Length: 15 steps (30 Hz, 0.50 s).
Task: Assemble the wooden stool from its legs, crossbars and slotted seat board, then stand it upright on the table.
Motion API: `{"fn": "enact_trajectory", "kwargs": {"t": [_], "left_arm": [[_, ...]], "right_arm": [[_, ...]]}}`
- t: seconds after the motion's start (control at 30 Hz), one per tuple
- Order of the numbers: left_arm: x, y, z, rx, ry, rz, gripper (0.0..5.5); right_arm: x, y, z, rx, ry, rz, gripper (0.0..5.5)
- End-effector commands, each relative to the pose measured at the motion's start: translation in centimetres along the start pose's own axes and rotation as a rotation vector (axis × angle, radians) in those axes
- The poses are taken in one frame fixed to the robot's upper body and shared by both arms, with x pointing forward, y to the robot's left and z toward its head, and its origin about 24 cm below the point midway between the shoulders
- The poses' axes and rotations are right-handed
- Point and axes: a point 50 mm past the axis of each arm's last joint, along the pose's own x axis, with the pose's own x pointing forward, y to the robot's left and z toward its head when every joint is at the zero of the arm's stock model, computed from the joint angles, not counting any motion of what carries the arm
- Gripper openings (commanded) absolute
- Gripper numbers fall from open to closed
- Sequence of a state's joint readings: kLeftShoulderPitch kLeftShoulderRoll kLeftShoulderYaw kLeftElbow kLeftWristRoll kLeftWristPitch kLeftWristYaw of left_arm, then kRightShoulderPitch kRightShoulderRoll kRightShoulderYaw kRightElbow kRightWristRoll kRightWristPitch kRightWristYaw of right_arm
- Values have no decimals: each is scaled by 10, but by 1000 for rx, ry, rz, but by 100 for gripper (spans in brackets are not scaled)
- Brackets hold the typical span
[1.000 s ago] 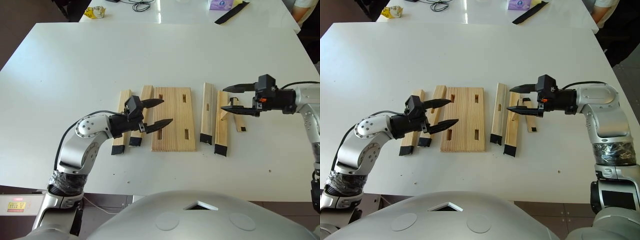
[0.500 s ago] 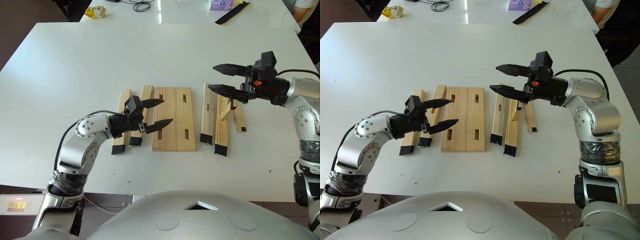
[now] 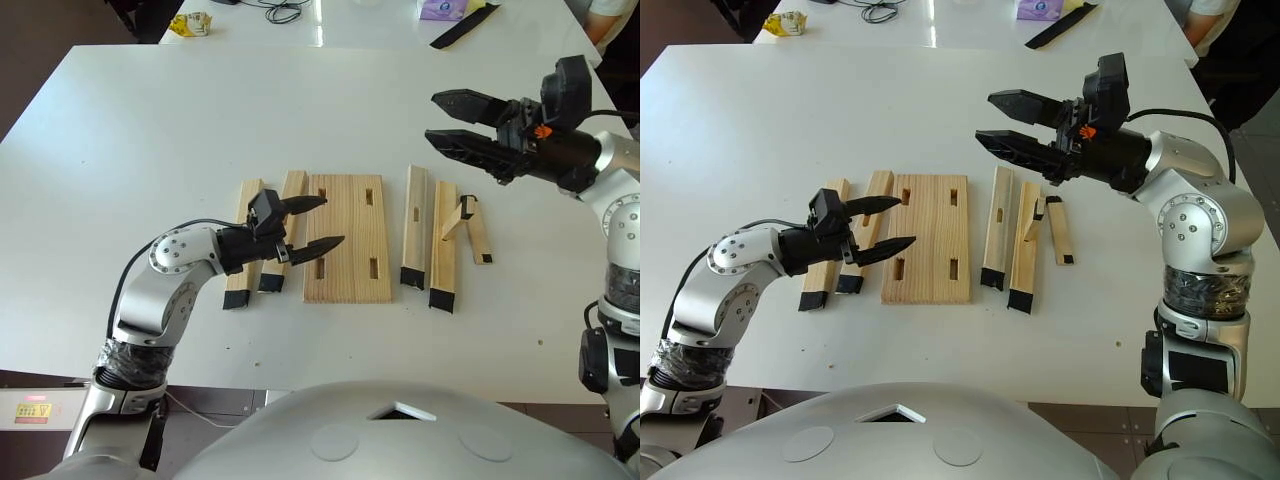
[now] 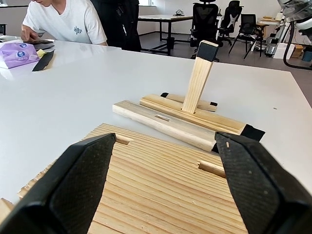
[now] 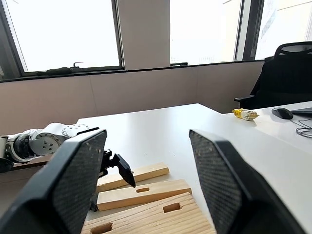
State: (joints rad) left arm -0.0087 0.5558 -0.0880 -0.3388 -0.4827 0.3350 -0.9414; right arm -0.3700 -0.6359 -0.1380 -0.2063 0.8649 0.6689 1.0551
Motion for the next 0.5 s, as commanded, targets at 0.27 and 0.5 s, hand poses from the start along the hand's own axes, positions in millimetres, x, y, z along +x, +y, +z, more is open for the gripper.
{"fn": "enact_trajectory", "kwargs": {"t": [0.27, 0.5], "left_arm": [[-2, 6, 1, 4, 25, -19, 377], [-3, 4, 0, 0, 21, -3, 377]], "right_arm": [[-21, -12, -79, 186, 142, -128, 311], [-13, -2, -20, 94, -11, -87, 311]]}}
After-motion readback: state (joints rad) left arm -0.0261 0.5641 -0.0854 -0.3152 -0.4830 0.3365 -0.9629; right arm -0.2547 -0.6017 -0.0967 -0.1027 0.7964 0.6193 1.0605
